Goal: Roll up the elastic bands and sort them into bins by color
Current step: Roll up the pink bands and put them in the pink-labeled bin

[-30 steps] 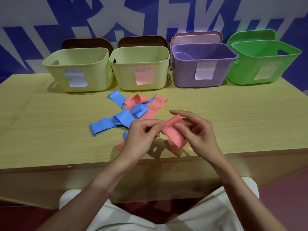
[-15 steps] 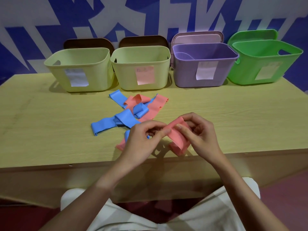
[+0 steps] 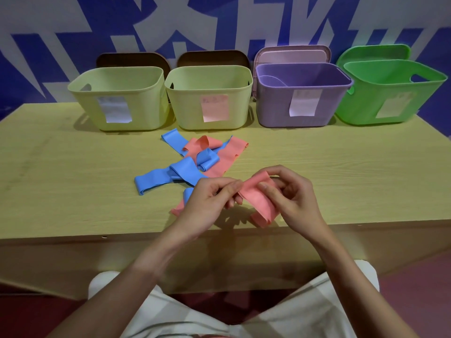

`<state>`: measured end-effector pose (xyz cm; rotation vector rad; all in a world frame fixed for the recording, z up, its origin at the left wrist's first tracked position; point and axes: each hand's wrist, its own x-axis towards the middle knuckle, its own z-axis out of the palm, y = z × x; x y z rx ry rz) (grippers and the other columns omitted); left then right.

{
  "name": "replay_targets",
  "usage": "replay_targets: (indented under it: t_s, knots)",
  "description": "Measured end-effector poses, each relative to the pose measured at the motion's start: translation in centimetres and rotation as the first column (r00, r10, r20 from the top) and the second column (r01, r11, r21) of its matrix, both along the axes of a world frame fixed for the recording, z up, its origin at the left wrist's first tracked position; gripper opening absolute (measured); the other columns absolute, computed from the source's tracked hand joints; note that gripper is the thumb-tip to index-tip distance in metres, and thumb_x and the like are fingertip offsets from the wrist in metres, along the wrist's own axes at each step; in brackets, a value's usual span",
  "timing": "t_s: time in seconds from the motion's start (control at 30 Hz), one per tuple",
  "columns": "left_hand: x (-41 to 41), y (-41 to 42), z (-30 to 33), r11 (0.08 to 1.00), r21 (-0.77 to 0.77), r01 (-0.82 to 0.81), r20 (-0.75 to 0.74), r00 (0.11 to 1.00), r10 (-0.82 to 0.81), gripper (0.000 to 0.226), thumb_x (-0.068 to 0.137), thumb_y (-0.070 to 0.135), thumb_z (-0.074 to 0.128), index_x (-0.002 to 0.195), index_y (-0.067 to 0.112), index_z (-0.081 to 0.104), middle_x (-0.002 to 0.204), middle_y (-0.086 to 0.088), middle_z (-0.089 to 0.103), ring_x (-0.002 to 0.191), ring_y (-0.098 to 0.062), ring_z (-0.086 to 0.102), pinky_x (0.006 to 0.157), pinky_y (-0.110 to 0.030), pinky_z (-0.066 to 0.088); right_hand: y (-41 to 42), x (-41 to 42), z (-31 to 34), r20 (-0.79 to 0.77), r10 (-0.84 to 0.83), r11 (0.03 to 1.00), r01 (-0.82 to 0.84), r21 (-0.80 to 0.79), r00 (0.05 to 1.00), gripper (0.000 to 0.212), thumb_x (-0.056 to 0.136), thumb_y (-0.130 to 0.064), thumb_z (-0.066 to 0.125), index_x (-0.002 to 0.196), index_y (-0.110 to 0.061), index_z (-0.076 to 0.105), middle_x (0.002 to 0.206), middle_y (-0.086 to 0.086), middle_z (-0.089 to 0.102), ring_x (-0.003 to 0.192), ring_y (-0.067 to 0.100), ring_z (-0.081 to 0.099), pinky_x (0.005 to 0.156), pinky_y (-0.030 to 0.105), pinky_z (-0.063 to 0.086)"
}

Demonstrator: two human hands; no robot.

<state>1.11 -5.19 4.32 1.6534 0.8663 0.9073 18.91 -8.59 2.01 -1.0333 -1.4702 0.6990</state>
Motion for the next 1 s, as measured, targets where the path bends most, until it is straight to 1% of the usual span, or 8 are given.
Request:
replay_targets:
  t_s: [0.17, 0.33, 0.47, 0.53, 0.63, 0.73, 0.87, 1.0]
  knots:
    - [-0.09, 0.01, -0.49, 0.971, 0.231, -0.067, -0.081, 0.993, 0.088, 0.026, 0.092, 0.031, 0.054, 0.067, 0.039, 0.061, 0.064, 0.014, 0.056, 0.064, -0.004, 0.051, 0.064, -0.022, 0.04, 0.1, -0.18, 0.37, 0.006, -0.051, 0.999, 0.051, -0.017, 0.999, 0.02, 0.085, -0.032, 0.063, 0.094, -0.014, 0.066, 0.07, 0.012, 0.064, 0.061, 0.037, 0.053, 0.049, 0.035, 0.038]
    - [0.06, -0.19, -0.55, 0.927, 0.361, -0.107, -0.076, 0.987, 0.143, 0.009, 0.09, 0.017, 0.063, 0.09, 0.014, 0.071, 0.08, 0.004, 0.067, 0.076, -0.013, 0.062, 0.068, -0.03, 0.049, 0.1, -0.43, 0.5, 0.022, -0.041, 0.999, 0.041, -0.011, 0.999, 0.016, 0.088, -0.03, 0.062, 0.096, -0.016, 0.065, 0.068, 0.014, 0.062, 0.059, 0.036, 0.051, 0.049, 0.035, 0.037]
    - [0.34, -0.12, -0.22, 0.959, 0.249, -0.135, -0.043, 0.988, 0.15, 0.015, 0.093, 0.009, 0.058, 0.085, 0.004, 0.071, 0.062, 0.015, 0.059, 0.058, -0.001, 0.049, 0.061, -0.018, 0.039, -0.17, -0.56, 0.4, -0.012, 0.003, 1.0, -0.003, -0.03, 1.0, 0.013, 0.095, -0.025, 0.057, 0.104, -0.018, 0.061, 0.059, 0.008, 0.055, 0.049, 0.02, 0.046, 0.044, 0.026, 0.033]
    - [0.49, -0.01, -0.14, 0.98, 0.153, -0.127, -0.019, 0.991, 0.132, 0.022, 0.094, 0.01, 0.055, 0.081, -0.002, 0.067, 0.055, 0.014, 0.051, 0.054, -0.004, 0.042, 0.057, -0.02, 0.036, -0.33, -0.62, 0.49, -0.018, 0.013, 0.999, -0.013, -0.032, 1.0, 0.02, 0.092, -0.027, 0.059, 0.109, -0.015, 0.062, 0.07, 0.01, 0.064, 0.054, 0.025, 0.057, 0.042, 0.032, 0.04]
    - [0.62, -0.02, -0.07, 0.996, -0.007, -0.09, 0.061, 0.994, 0.091, 0.03, 0.096, 0.009, 0.051, 0.068, 0.001, 0.06, 0.052, 0.012, 0.046, 0.051, -0.004, 0.038, 0.054, -0.017, 0.034, -0.43, -0.56, 0.55, 0.016, 0.0, 1.0, 0.0, -0.017, 1.0, 0.021, 0.09, -0.014, 0.063, 0.111, -0.01, 0.064, 0.086, 0.006, 0.07, 0.061, 0.008, 0.058, 0.049, 0.017, 0.038]
    - [0.71, -0.06, -0.12, 0.997, -0.075, -0.024, 0.061, 0.998, 0.029, 0.031, 0.096, 0.013, 0.048, 0.067, 0.006, 0.056, 0.053, 0.011, 0.047, 0.051, -0.005, 0.039, 0.055, -0.022, 0.035, -0.37, -0.32, 0.35, 0.031, -0.005, 0.999, 0.006, -0.035, 0.999, 0.014, 0.089, -0.014, 0.064, 0.102, -0.01, 0.064, 0.071, 0.006, 0.066, 0.056, 0.006, 0.05, 0.05, 0.016, 0.035]
    - [0.62, 0.1, -0.38, 1.0, -0.014, 0.025, -0.01, 1.0, -0.025, 0.035, 0.098, 0.019, 0.047, 0.071, -0.002, 0.057, 0.058, 0.006, 0.051, 0.055, -0.006, 0.041, 0.059, -0.022, 0.037, -0.35, -0.04, 0.2, 0.003, -0.041, 0.998, 0.041, -0.037, 0.999, 0.011, 0.086, -0.02, 0.067, 0.095, -0.014, 0.063, 0.071, -0.001, 0.064, 0.058, 0.004, 0.052, 0.052, 0.016, 0.037]
    - [0.5, -0.28, -0.52, 0.984, 0.176, -0.011, -0.088, 0.996, 0.027, 0.031, 0.097, 0.03, 0.049, 0.072, 0.013, 0.058, 0.061, 0.01, 0.05, 0.059, -0.002, 0.043, 0.059, -0.02, 0.035, -0.54, -0.19, 0.28, 0.006, -0.047, 0.998, 0.047, -0.028, 0.999, 0.012, 0.087, -0.016, 0.064, 0.097, -0.009, 0.062, 0.066, 0.004, 0.063, 0.052, 0.002, 0.048, 0.047, 0.016, 0.034]
